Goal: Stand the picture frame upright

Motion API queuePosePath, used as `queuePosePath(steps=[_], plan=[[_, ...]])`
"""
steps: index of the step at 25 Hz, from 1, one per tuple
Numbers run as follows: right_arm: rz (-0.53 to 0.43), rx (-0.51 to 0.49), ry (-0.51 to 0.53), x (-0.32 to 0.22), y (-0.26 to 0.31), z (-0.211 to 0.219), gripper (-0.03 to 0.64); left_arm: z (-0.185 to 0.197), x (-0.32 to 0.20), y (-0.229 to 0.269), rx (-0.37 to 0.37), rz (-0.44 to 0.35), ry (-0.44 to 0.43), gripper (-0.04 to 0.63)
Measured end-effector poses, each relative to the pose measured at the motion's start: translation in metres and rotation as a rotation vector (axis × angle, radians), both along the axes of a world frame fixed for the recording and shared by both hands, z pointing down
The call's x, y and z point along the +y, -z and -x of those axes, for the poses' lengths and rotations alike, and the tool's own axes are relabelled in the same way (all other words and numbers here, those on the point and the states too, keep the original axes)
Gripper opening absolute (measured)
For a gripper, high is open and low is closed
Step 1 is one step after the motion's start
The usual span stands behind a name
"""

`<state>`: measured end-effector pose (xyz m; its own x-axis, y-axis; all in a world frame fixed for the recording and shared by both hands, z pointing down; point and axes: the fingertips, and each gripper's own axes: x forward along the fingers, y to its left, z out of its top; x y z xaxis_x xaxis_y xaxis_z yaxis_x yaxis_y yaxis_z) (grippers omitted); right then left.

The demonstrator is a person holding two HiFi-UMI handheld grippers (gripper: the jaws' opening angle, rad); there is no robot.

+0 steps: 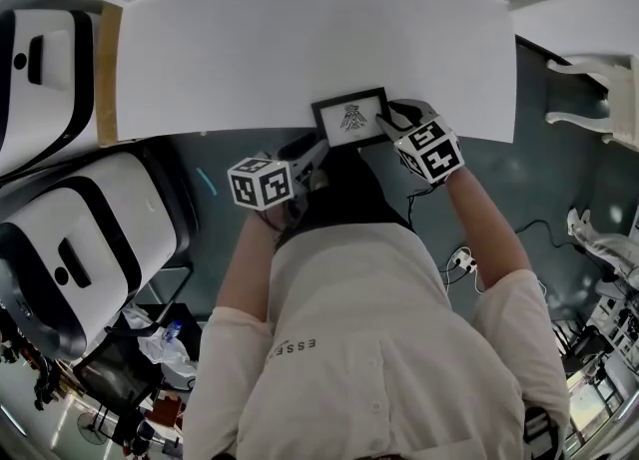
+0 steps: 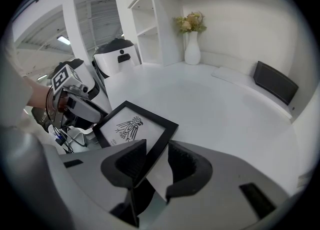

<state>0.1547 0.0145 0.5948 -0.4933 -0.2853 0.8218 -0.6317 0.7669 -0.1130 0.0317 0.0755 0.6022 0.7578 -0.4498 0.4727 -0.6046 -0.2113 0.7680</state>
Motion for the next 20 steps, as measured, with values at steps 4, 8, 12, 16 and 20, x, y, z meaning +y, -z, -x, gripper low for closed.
queuePosePath(steps=[4, 8, 12, 16, 20], plan=[[0.002, -0.008, 0.004, -0.001, 0.000, 0.001, 0.146, -0.004, -0.006, -0.008, 0.158, 0.124, 0.083, 0.152], [-0.006, -0.014, 0.033, -0.001, 0.000, 0.002, 0.147, -0.013, -0.010, -0.009, 0.283, 0.198, 0.114, 0.150], [-0.012, -0.014, 0.060, 0.000, 0.000, 0.004, 0.146, -0.017, -0.010, -0.009, 0.330, 0.212, 0.112, 0.122], [-0.009, -0.027, 0.063, 0.001, 0.000, 0.004, 0.146, -0.018, -0.011, -0.007, 0.390, 0.223, 0.139, 0.089], [0.010, -0.050, 0.071, 0.001, 0.000, 0.004, 0.147, -0.018, -0.009, -0.005, 0.437, 0.239, 0.170, 0.078]])
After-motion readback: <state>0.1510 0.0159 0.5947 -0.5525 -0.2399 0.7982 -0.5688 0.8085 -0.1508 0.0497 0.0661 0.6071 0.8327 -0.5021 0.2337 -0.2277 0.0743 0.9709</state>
